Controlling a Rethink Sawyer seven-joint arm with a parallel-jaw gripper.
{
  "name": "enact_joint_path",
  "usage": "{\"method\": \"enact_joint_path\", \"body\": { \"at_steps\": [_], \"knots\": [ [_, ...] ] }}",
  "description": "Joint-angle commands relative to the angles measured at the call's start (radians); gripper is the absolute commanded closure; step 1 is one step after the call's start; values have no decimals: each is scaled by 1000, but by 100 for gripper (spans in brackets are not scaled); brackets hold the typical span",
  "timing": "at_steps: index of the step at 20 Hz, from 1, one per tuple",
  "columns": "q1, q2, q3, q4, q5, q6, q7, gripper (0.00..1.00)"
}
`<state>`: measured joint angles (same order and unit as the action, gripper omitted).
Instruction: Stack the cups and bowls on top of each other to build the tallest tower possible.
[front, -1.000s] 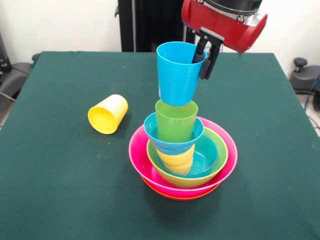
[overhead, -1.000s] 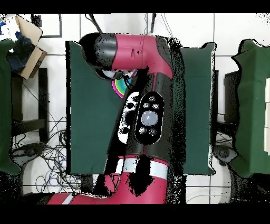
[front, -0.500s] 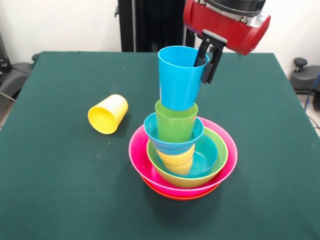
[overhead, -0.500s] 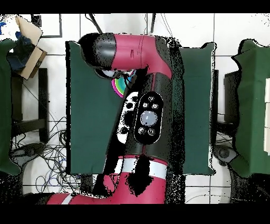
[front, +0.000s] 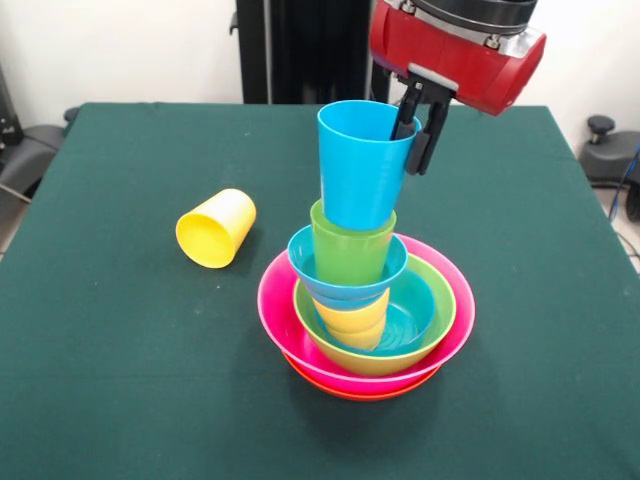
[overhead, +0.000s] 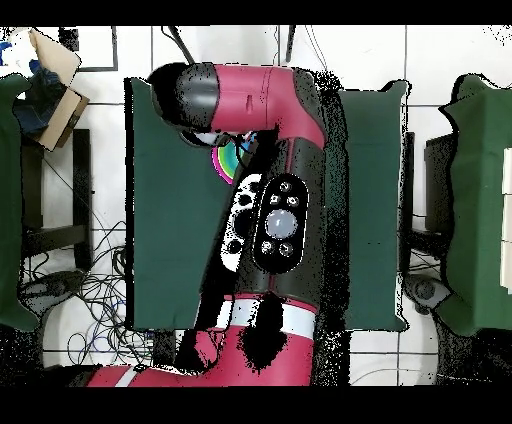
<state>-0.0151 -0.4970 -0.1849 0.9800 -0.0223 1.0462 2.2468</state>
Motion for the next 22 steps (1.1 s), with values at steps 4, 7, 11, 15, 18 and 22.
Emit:
{"method": "enact_joint_path", "body": {
  "at_steps": [4,7,11,15,18,22],
  "knots": [
    [22,53,39,108,12,-34,161,100],
    [25,56,32,107,7,-30,163,100],
    [27,55,27,116,4,-39,160,100],
    [33,52,19,128,1,-43,164,100],
    [35,50,15,140,-1,-55,164,100],
    [37,51,11,153,-3,-76,164,100]
  ]
}}
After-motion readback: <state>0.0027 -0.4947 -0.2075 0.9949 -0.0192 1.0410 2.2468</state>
